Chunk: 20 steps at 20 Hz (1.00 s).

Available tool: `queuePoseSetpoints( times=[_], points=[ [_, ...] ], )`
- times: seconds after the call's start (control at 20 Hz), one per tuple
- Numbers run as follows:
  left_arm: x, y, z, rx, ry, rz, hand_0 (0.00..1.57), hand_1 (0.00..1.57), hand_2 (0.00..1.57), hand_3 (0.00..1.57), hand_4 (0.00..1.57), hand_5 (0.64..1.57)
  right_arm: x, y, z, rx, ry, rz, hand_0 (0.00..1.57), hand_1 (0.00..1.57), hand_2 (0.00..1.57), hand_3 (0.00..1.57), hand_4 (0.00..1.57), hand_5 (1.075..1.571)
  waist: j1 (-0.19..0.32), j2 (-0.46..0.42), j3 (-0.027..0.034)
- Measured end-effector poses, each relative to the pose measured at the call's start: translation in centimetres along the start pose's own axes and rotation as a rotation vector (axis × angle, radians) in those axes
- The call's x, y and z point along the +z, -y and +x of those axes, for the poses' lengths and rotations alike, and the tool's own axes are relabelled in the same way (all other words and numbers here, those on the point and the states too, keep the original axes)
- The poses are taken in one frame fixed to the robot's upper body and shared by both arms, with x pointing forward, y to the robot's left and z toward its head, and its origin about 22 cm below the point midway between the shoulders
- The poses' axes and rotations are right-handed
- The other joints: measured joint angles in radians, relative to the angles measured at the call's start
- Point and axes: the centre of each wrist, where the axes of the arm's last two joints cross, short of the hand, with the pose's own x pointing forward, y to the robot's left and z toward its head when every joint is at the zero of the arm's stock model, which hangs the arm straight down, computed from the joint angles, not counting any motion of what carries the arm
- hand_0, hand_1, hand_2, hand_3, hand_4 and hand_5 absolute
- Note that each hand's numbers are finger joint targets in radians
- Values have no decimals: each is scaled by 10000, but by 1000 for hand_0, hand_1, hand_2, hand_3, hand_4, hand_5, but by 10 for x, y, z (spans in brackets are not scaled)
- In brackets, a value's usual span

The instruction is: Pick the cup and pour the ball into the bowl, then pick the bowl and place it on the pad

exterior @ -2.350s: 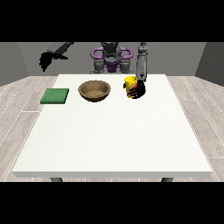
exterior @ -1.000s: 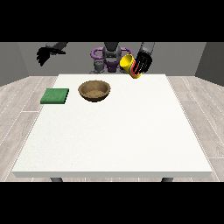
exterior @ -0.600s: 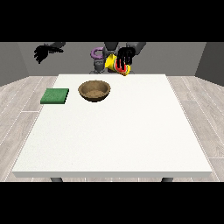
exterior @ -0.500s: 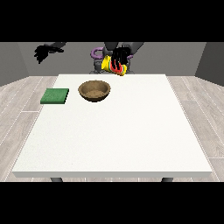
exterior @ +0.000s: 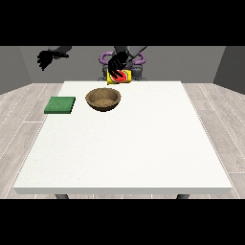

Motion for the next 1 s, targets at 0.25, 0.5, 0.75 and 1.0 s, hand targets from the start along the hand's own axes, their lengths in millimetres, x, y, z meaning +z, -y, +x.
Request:
queuePoseSetpoints(
  times=[0.25, 0.5, 0.75, 1.0],
  points=[
    [1, -7, 15, -1662, 813, 82, 1446, 1446, 1571, 1571, 1529, 1129, 2, 5, 0, 118, -10, -177, 0, 0, 0, 0, 0, 1570, 219, -6, -9],
    [-4, -18, 8, -1833, 1104, 130, 1480, 1480, 1571, 1571, 1495, 1222, -4, -4, -4, -70, -448, -348, 0, 0, 0, 0, 104, 1565, 488, -119, -19],
    [-3, -18, -11, 3260, -1361, 327, 1236, 1236, 1543, 1425, 1513, 1196, 3, -7, -11, -183, -799, -810, 0, 0, 0, 0, 225, 1565, 1073, -151, -93],
    [11, -4, -26, 8691, -3951, 630, 0, 0, 0, 0, 630, 1569, 5, -16, -18, -332, -822, -1015, 0, 0, 0, 0, 351, 1568, 1423, 98, -171]
  ],
)
